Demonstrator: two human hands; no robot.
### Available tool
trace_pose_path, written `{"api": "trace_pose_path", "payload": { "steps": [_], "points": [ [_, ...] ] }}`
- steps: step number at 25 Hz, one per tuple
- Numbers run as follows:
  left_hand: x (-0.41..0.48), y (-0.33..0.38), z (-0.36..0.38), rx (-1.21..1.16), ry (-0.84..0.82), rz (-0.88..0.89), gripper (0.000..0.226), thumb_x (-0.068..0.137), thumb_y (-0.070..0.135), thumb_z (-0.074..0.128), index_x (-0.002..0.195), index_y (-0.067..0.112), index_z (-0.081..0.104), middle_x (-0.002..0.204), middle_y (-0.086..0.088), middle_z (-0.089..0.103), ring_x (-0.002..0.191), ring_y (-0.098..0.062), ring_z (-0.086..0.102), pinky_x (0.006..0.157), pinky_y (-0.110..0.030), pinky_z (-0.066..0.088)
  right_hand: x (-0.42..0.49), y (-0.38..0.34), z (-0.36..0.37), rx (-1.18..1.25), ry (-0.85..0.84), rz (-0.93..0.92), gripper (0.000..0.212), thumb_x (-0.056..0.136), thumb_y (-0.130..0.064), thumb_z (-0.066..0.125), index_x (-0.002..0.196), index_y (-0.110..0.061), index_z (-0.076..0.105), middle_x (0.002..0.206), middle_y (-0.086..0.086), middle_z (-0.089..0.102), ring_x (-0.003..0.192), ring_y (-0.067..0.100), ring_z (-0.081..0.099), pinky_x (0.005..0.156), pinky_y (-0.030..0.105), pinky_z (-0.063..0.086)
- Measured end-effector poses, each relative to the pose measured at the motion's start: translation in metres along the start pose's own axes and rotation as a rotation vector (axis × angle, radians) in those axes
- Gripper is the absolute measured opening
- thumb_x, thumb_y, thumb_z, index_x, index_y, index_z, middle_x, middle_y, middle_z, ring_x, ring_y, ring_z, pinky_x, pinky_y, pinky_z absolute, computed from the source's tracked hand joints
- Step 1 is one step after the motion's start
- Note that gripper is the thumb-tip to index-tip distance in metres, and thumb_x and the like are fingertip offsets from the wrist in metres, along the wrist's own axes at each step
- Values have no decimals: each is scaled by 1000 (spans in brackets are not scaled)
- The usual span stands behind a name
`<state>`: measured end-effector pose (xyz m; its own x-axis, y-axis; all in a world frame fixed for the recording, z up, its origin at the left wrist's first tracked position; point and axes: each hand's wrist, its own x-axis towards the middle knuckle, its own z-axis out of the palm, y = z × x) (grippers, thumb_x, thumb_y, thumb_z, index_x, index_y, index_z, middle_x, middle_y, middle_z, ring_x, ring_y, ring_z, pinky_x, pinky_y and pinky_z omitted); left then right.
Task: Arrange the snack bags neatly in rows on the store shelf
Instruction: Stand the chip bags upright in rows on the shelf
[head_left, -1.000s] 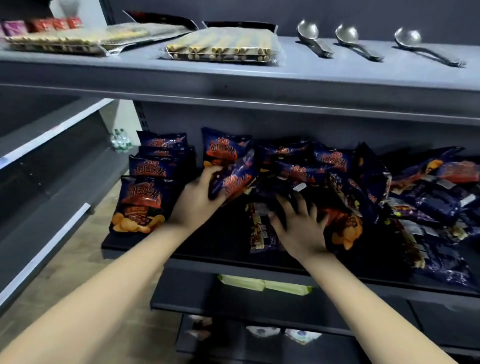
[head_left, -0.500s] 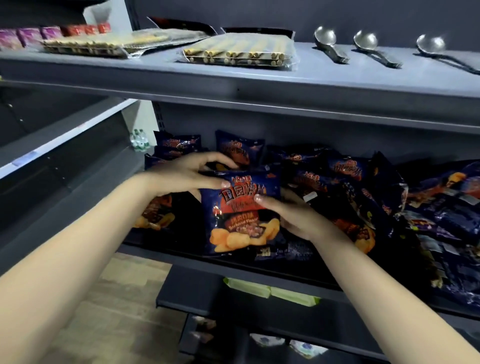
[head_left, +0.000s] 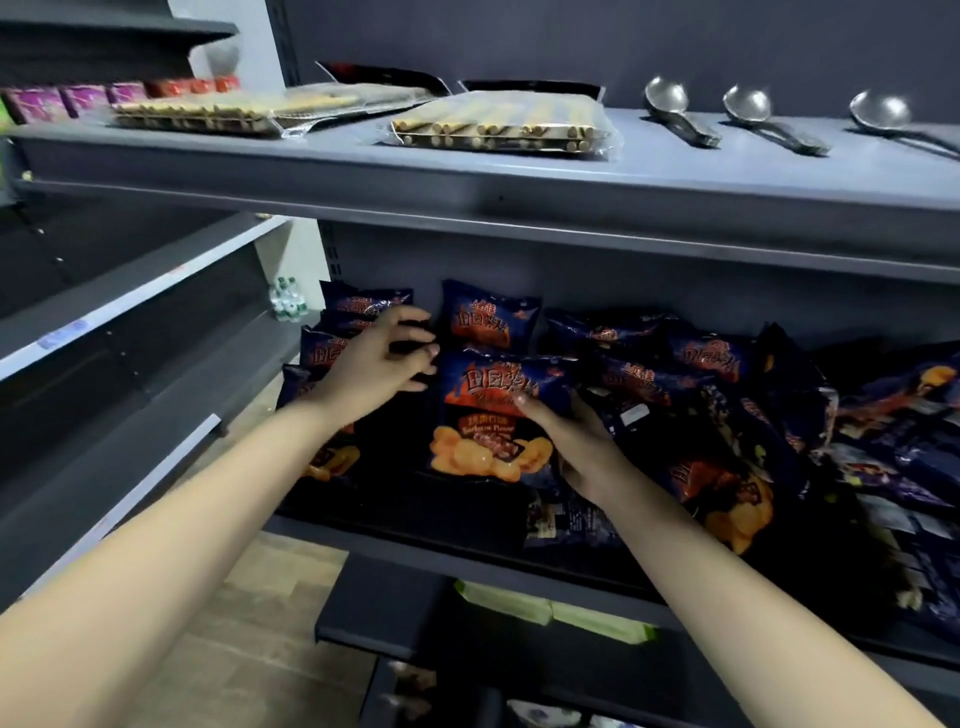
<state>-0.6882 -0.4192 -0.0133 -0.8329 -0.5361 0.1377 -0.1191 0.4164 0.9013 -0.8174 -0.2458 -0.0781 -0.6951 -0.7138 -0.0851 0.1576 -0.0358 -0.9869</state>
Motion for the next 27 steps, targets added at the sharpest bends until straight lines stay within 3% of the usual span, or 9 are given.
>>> {"api": "trace_pose_path", "payload": {
  "steps": [2,6,9,13,16,19,21,24,27],
  "points": [
    [-3,-12,5,195,55,48,45,90,18,58,132,17,40,127,-1,53,91,-15,64,81,-25,52,16,-5,-5,-64,113,-30,22,80,-27,72,97,-32,58,109,-1,66,105,20,61,98,43,47],
    [-19,-45,26,533,-66,114,41,91,22,55,130,20,45,133,-3,47,117,-19,51,95,-20,37,47,-13,-4,-108,258,-127,27,78,-27,74,101,-28,58,110,0,65,106,19,60,100,44,45],
    [-32,-70,51,619,-185,112,43,94,31,48,136,20,41,146,-2,33,130,-17,37,101,-16,25,70,-6,11,-33,326,-93,31,81,-24,71,108,-21,56,111,1,62,105,21,59,99,43,46],
    [-41,-103,70,753,-337,55,57,98,43,33,148,19,18,157,-2,3,144,-23,4,115,-31,8,99,13,36,95,340,6,25,81,-23,72,102,-20,58,112,9,65,103,28,63,95,49,49],
    [-44,-119,69,793,-356,79,60,97,49,21,149,20,12,158,-1,-2,144,-23,-4,116,-34,3,111,33,53,-2,411,1,31,79,-27,74,103,-17,59,112,7,65,105,26,62,95,47,49],
    [-46,-120,70,781,-311,98,87,77,66,-7,149,22,12,158,0,-1,145,-21,-5,116,-32,2,117,43,61,-56,471,-43,33,77,-27,75,105,-20,58,113,6,65,105,24,61,96,46,49],
    [-44,-122,70,792,-304,128,96,72,71,-17,149,20,9,158,-3,-1,145,-23,-6,114,-33,-5,118,41,65,-90,507,-18,42,75,-29,76,110,-15,57,115,8,64,105,23,61,96,43,48],
    [-39,-124,69,843,-320,181,94,70,63,-15,150,17,5,158,-8,-2,145,-27,-6,111,-36,-13,117,38,71,-257,600,27,59,78,-33,74,124,-8,48,125,11,56,113,25,54,96,31,43],
    [-35,-128,72,851,-346,165,83,82,64,-9,149,16,-1,158,-8,-6,144,-26,-9,112,-37,-13,115,42,75,-389,678,-11,88,74,-37,76,143,-12,26,145,13,32,132,29,34,109,38,30]
  ]
}}
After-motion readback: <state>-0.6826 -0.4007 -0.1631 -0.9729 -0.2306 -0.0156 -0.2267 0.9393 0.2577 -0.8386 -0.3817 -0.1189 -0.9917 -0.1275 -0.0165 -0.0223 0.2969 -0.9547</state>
